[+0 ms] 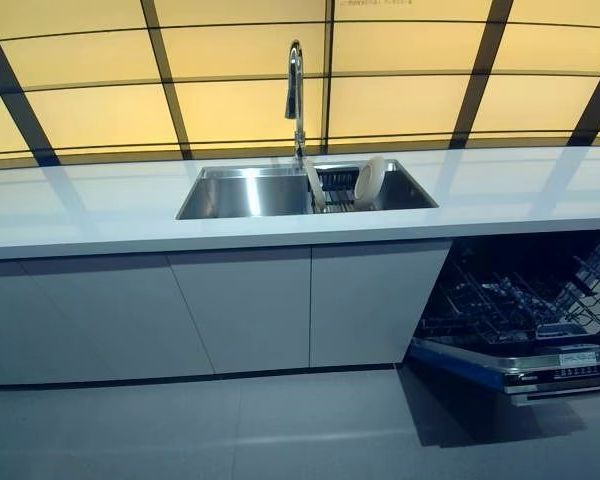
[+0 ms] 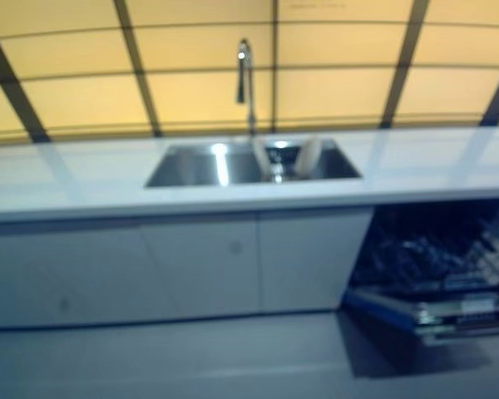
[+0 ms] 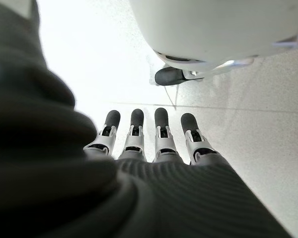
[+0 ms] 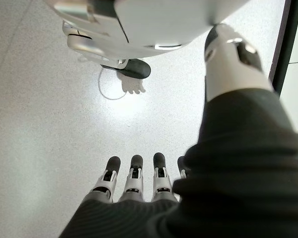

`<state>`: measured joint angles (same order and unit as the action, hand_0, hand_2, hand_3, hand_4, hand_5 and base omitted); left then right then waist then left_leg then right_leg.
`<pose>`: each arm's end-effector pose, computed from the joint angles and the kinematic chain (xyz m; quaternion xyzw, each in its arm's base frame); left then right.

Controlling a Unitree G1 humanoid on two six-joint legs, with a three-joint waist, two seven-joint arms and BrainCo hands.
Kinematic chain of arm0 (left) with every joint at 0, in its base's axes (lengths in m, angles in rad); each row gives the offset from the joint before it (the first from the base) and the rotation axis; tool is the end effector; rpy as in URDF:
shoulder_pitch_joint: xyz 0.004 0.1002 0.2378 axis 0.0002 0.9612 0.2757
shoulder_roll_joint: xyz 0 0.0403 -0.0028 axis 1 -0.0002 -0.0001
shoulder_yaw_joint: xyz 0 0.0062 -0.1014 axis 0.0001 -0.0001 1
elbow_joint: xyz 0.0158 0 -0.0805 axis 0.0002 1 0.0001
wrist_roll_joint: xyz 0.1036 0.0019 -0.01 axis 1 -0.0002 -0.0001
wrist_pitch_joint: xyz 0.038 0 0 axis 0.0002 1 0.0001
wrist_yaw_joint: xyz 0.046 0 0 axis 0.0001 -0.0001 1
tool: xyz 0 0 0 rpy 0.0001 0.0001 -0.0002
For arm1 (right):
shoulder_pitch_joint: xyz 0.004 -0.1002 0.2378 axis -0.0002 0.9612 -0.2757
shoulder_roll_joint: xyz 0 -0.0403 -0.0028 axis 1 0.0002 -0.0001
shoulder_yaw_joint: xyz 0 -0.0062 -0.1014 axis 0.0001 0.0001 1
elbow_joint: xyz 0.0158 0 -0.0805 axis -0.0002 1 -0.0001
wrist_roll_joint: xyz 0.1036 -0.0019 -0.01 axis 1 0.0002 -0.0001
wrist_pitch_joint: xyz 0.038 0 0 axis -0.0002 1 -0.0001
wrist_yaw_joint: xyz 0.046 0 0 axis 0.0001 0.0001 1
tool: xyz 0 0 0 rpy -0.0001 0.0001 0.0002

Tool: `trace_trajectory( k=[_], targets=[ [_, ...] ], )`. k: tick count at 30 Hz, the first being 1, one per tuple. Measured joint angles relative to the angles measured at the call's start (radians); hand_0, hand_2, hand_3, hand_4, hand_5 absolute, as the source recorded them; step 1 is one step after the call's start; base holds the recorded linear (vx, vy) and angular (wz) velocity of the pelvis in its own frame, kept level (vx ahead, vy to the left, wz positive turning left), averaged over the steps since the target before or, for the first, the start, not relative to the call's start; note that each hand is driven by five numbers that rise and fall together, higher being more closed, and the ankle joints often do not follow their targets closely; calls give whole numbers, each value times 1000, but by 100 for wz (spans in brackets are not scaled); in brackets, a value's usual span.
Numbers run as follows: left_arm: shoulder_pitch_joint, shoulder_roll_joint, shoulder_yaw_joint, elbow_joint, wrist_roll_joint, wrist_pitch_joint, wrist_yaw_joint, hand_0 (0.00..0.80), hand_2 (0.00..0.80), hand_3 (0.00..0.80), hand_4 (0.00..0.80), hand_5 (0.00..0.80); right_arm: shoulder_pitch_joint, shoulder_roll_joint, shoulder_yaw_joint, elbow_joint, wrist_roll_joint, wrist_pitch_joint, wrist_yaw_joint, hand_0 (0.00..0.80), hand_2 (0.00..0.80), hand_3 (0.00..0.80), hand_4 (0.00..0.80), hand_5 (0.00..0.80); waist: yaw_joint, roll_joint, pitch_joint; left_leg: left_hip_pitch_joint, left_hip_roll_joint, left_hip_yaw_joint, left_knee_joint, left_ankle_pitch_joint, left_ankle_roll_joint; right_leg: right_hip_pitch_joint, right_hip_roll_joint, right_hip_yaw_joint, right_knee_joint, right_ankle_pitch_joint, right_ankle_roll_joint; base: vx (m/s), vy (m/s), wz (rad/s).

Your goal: Take plates into dishwasher

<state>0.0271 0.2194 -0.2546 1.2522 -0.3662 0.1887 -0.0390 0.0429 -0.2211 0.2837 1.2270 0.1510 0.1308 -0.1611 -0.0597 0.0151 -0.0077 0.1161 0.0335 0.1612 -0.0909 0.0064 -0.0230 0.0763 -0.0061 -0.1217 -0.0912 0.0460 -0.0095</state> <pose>0.0488 0.2112 -0.1245 -0.0058 0.6694 0.0586 0.7406 0.0495 -0.2104 -0.1242 -0.1582 0.6386 -0.0618 0.7506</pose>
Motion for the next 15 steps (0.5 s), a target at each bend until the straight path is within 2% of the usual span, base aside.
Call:
trace_trajectory(
  k=[15],
  targets=[
    [2, 1, 0, 0, 6, -2, 5, 0, 0, 0, 0, 0, -4, -1, 2, -1, -4, 18, 6, 0, 0, 0, 0, 0, 5, -5, 1, -2, 0, -4, 0, 0, -1, 0, 0, -4, 0, -2, 0, 0, 0, 0]
  ],
)
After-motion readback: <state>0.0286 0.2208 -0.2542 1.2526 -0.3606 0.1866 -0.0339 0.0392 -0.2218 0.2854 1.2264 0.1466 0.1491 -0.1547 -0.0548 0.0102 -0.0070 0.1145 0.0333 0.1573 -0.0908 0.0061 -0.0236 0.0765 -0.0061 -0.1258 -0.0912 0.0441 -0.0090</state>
